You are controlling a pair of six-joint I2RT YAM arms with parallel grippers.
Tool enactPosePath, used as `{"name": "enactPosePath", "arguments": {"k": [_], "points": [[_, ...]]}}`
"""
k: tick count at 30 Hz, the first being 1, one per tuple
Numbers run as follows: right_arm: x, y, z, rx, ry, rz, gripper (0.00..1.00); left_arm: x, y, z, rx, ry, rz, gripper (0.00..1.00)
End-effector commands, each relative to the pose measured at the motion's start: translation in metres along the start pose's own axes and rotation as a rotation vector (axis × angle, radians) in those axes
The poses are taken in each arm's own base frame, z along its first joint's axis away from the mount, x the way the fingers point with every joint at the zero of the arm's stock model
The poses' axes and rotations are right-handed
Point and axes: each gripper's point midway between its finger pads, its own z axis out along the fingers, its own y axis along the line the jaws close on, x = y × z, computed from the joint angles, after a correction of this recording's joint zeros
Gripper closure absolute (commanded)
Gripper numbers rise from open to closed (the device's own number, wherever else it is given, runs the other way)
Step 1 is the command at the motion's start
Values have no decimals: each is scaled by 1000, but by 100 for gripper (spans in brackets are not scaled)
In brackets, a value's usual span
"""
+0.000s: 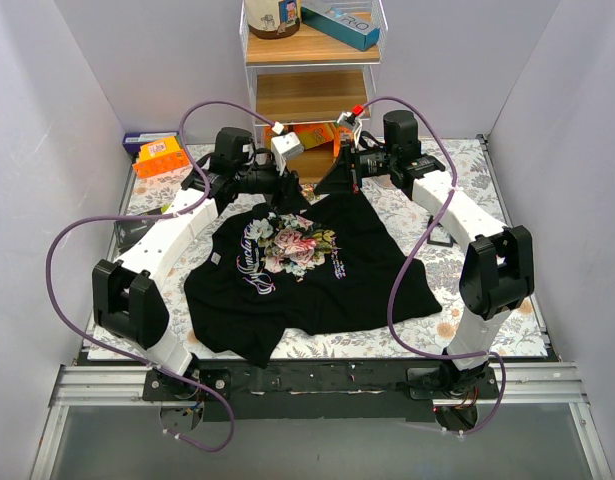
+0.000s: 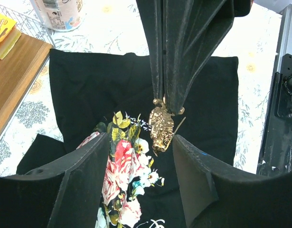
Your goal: Remove the brooch from the garment
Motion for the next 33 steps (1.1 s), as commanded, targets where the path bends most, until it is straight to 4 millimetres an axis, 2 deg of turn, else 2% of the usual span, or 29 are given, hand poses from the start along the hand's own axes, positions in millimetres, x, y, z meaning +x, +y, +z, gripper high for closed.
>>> {"name": "enactPosePath", "arguments": {"k": [1, 6, 33], "points": [[-11, 7, 2, -33, -6, -40, 99, -33, -11, -4, 50, -77, 55, 47], [-11, 6, 2, -31, -4, -34, 99, -33, -10, -2, 54, -77, 56, 52], [-9, 11, 4, -39, 2, -36, 99, -40, 1, 2, 16, -89, 53, 59]]}}
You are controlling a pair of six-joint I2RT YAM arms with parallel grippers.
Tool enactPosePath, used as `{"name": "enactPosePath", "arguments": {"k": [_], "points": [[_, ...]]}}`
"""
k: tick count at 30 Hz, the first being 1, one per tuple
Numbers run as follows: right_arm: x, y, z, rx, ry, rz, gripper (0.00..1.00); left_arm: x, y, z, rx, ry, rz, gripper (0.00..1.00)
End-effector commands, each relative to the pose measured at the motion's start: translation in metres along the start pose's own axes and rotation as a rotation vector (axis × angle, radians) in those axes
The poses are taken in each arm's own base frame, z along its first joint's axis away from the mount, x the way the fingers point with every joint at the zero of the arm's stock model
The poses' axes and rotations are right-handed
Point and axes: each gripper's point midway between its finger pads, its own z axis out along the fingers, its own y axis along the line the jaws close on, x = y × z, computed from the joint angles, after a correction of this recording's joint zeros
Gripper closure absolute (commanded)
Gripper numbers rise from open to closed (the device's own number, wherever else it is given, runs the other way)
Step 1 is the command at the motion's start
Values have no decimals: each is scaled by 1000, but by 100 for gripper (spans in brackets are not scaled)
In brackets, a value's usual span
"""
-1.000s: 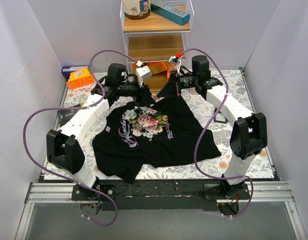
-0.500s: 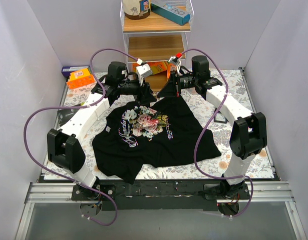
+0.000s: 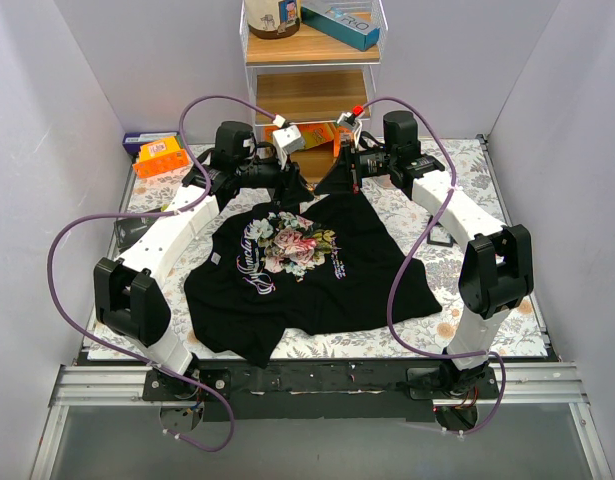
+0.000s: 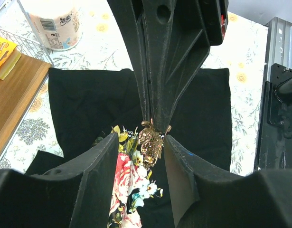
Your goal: Remove the brooch from the garment
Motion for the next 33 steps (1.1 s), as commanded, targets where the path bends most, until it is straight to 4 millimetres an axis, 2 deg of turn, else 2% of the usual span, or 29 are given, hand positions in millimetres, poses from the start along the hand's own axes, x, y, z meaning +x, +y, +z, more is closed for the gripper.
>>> {"name": "enactPosePath", "arguments": {"k": [1, 5, 29, 33], "points": [[-11, 12, 3, -36, -1, -52, 99, -19, 5, -1, -31, -34, 38, 59], [-12, 18, 7, -48, 3, -68, 99, -16, 9, 1, -47, -30, 27, 60], [-20, 23, 8, -58, -5, -97, 99, 21, 32, 4, -135, 70, 48, 59], [-17, 18, 8, -53, -3, -87, 99, 16, 28, -1, -133, 67, 66, 50]]}}
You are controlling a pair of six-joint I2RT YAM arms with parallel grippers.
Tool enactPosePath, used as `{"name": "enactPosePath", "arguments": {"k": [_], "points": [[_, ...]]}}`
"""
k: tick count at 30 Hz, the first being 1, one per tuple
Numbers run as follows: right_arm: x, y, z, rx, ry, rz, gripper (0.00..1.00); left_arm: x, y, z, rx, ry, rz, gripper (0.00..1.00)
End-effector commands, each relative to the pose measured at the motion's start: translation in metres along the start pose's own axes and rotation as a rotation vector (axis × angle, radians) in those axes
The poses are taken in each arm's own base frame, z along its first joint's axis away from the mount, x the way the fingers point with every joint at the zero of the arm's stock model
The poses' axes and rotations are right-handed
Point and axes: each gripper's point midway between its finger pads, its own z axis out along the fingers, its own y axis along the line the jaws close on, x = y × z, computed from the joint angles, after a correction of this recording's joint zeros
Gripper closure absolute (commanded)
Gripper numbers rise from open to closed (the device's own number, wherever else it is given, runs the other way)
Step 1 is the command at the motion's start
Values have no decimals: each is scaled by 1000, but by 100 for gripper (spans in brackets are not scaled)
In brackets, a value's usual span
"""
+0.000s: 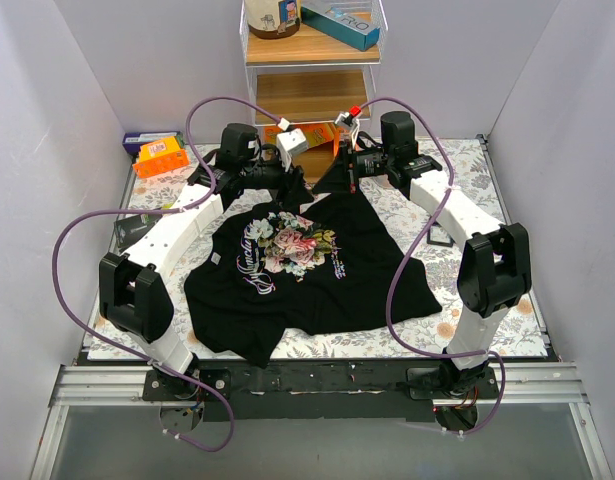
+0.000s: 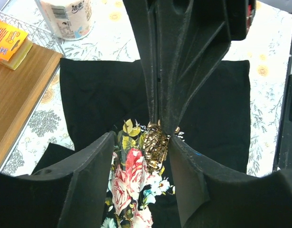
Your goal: Remove the brooch from the garment
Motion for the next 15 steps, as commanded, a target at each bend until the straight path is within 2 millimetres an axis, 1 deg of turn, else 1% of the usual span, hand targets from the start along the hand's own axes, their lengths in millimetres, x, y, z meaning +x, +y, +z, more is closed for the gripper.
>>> {"name": "enactPosePath", "arguments": {"k": [1, 2, 3, 4, 5, 6, 7, 8, 9, 12, 13, 14, 15], "points": [[-17, 27, 4, -89, 0, -63, 99, 2, 11, -9, -72, 22, 49, 48], [-17, 25, 3, -85, 0, -57, 99, -2, 7, -14, -65, 20, 53, 44], [-16, 23, 3, -80, 0, -59, 99, -11, 4, -18, -61, 6, 68, 41], [-16, 22, 3, -77, 0, -56, 99, -12, 1, -23, -55, 14, 72, 38], [-16, 20, 2, -70, -2, -54, 99, -21, -4, -32, -55, -3, 91, 31], [-16, 18, 1, -68, -2, -57, 99, -28, -6, -39, -58, -8, 106, 29], [-16, 17, 1, -65, -2, -59, 99, -25, -10, -47, -53, 17, 116, 27], [-16, 16, 1, -62, -3, -57, 99, -27, -14, -54, -59, 23, 131, 24], [-16, 14, 1, -60, -2, -60, 99, -25, -15, -59, -68, 38, 134, 24], [-16, 13, 1, -57, -2, -63, 99, 4, -13, -73, -132, 130, 71, 22], [-16, 11, 1, -53, -3, -63, 99, 29, -14, -73, -136, 179, 19, 22], [-15, 11, 2, -54, -2, -65, 99, 44, -15, -74, -149, 202, -27, 22], [-15, 10, 1, -51, -1, -62, 99, 54, -15, -78, -182, 218, -47, 21]]}}
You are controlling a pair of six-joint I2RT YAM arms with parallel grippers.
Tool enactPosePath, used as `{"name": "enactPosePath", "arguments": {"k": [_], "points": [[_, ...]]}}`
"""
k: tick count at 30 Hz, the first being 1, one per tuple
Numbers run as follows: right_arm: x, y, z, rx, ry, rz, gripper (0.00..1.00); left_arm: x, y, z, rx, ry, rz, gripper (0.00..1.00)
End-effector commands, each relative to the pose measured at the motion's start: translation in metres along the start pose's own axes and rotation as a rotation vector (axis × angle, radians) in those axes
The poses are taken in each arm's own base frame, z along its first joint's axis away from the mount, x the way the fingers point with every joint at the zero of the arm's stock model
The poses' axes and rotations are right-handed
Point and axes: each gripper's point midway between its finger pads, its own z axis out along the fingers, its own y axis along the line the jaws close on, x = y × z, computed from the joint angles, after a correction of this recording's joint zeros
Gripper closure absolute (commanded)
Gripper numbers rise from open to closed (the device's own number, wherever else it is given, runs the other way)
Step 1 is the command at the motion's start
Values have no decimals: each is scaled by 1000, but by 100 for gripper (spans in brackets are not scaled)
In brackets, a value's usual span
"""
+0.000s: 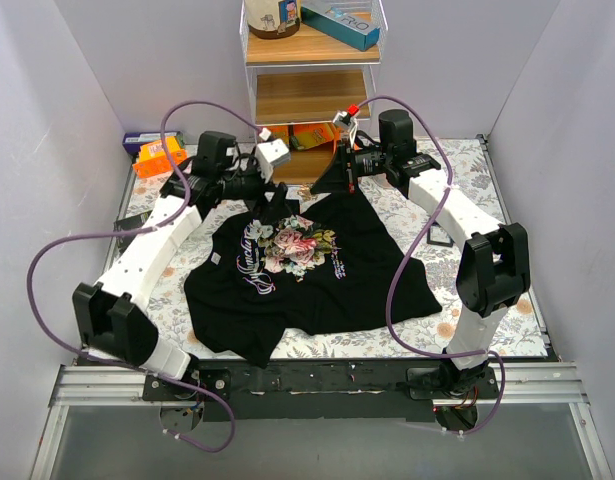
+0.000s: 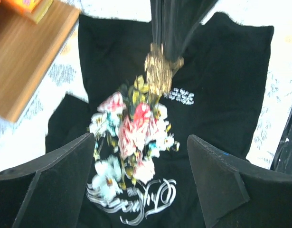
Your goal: Remove the brooch from the garment
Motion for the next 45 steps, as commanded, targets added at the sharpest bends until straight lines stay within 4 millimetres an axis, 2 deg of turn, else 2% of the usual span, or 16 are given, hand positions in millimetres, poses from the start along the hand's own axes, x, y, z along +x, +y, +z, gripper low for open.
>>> {"name": "enactPosePath", "arguments": {"k": [1, 2, 5, 9, 13, 19, 21, 25, 31, 35, 37, 39, 41, 42, 43, 45], "points": [[-11, 3, -1, -15, -6, -54, 99, 49, -9, -20, -89, 107, -103, 21], [-11, 2, -1, -14, -5, -58, 99, 80, -16, -12, -85, 159, -194, 21], [-9, -6, -6, 33, 0, -79, 99, 121, -21, 2, -99, 215, -307, 23], [-3, -20, -25, 135, 23, -130, 99, 143, -18, 15, -107, 240, -359, 24], [24, -43, -73, 316, 127, -225, 99, 166, -8, 28, -105, 322, -352, 27], [117, -57, -164, 553, 463, -268, 99, 207, 13, 45, -137, 411, -385, 30], [132, -57, -191, 613, 506, -231, 99, 221, 19, 49, -147, 445, -395, 31], [143, -79, -258, 806, 537, -236, 99, 242, 44, 52, -211, 492, -369, 31], [139, -109, -294, 965, 631, -449, 99, 270, 101, 44, -356, 529, -261, 30], [147, -127, -306, 985, 706, -476, 99, 276, 139, 49, -431, 578, -238, 31], [141, -130, -311, 990, 713, -473, 99, 259, 149, 51, -414, 561, -240, 32], [138, -138, -313, 990, 717, -475, 99, 228, 133, 58, -282, 460, -239, 32], [138, -143, -316, 992, 725, -489, 99, 203, 96, 61, -83, 360, -248, 30], [135, -146, -316, 996, 722, -513, 99, 187, 78, 52, -22, 330, -258, 24], [138, -148, -316, 983, 736, -535, 99, 177, 65, 49, 31, 298, -265, 2], [137, -152, -316, 981, 745, -583, 99, 149, 36, 40, 142, 216, -316, 2]]}}
